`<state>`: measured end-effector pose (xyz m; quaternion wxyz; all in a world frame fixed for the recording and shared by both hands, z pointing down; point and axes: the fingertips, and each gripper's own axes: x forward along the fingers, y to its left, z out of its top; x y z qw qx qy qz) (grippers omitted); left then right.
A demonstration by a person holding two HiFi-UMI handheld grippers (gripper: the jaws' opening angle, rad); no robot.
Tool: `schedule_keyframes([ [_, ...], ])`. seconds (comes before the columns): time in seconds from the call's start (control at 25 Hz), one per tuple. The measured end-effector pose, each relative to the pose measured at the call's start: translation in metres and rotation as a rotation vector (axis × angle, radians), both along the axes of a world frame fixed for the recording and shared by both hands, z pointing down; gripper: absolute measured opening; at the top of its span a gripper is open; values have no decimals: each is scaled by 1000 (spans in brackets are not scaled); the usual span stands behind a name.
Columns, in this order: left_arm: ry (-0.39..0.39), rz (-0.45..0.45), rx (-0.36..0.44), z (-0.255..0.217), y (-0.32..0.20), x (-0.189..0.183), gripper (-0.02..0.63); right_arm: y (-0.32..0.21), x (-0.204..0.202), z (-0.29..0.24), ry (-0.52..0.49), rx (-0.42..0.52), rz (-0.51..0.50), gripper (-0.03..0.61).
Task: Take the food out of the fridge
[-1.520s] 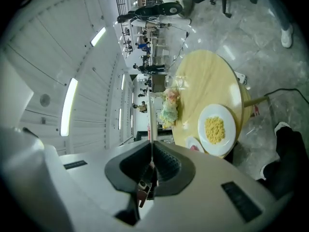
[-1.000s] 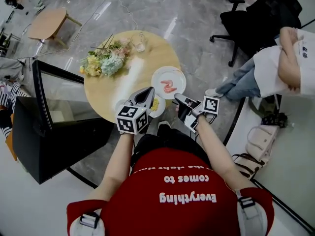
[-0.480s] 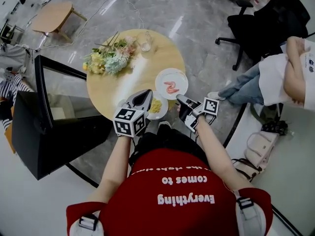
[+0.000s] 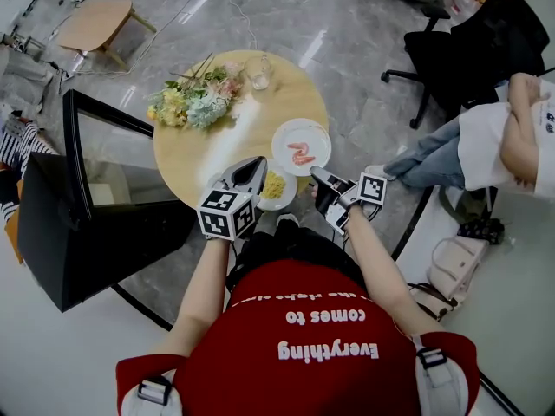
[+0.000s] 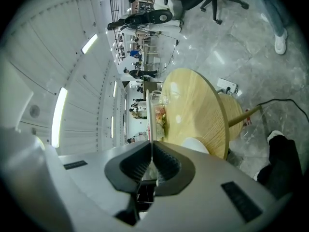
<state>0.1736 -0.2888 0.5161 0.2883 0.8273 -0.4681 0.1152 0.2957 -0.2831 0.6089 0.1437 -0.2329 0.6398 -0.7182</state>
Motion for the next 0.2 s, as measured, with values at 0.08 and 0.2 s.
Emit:
schedule_keyframes([
  [0.08,1,-2,0,0,0,-2,-2,0,-2,-1,0,4,0,21],
  [0.2,2,-6,-1,0,1,-5,-3,1,-4,-1,6,7,-1,21],
])
